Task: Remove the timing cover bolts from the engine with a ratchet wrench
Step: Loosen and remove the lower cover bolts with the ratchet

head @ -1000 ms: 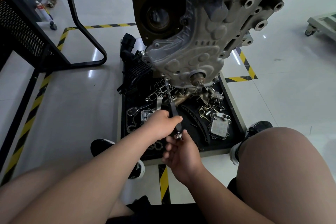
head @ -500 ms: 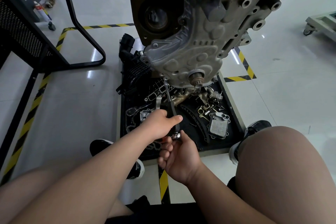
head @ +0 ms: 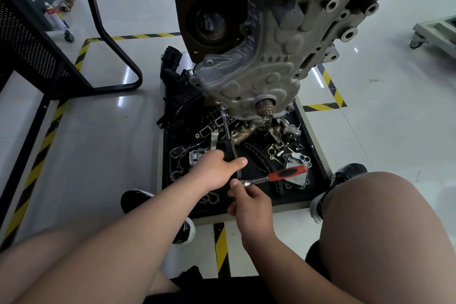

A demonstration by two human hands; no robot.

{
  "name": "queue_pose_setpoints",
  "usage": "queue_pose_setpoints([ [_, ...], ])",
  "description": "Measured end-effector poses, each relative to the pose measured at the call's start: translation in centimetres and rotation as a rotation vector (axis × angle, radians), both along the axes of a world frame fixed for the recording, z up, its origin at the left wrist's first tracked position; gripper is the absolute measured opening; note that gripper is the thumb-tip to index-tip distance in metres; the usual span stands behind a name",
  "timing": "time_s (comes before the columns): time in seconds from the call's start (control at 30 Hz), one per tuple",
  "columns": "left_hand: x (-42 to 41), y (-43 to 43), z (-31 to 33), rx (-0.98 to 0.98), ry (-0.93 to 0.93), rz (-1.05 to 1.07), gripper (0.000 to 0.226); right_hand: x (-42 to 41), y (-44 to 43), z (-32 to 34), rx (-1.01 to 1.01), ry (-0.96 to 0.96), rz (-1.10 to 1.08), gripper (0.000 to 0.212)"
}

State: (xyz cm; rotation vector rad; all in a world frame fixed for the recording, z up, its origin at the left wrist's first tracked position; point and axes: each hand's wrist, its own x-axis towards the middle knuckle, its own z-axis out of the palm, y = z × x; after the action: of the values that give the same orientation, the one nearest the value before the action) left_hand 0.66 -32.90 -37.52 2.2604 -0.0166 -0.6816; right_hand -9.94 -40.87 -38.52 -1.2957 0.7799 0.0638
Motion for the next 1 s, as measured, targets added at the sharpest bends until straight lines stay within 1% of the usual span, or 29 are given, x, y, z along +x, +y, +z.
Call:
queue_pose_setpoints([
  [0.1, 0.0, -0.1, 0.1, 0.007, -0.005, -0.002, 0.043, -0.1, -0.2, 0.1, -0.159, -0.017, 0.012, 0.032],
  [0.2, -0.1, -0.2, 0.3, 0.003, -0.006, -0.003, 0.043, -0.1, -0.1, 0.1, -0.150, -0.028, 0.010, 0.030],
  [0.3, -0.2, -0.2, 0.5, -0.008, 0.013, 0.008, 0.040, 0.0, 0.1, 0.0, -0.053, -0.003, 0.027, 0.028],
  [0.43, -0.1, -0.1, 0.6, 0.013, 0.033, 0.004, 0.046, 0.4, 0.1, -0.3, 0.102, 0.033, 0.044, 0.033],
  [0.53, -0.2, 0.0, 0.7, 0.021, 0.038, 0.006, 0.043, 0.5, 0.1, -0.4, 0.146, 0.045, 0.060, 0.036],
  [0.63, -0.2, 0.0, 0.7, 0.022, 0.029, 0.006, 0.046, 0.5, 0.0, -0.5, 0.164, 0.053, 0.064, 0.038],
  [0.73, -0.2, -0.1, 0.8, 0.010, 0.013, 0.014, 0.048, 1.0, -0.5, -0.5, 0.206, 0.058, 0.061, 0.047],
  [0.8, -0.3, -0.2, 0.8, -0.001, 0.007, 0.018, 0.047, 1.2, -0.8, -0.4, 0.238, 0.064, 0.057, 0.049],
  [0.87, -0.3, -0.2, 0.8, -0.010, 0.011, 0.019, 0.046, 1.5, -0.9, -0.4, 0.315, 0.079, 0.033, 0.049],
  [1.0, -0.3, -0.1, 0.8, -0.035, 0.019, 0.017, 0.042, 1.9, -1.2, -0.5, 0.573, 0.106, -0.006, 0.056],
])
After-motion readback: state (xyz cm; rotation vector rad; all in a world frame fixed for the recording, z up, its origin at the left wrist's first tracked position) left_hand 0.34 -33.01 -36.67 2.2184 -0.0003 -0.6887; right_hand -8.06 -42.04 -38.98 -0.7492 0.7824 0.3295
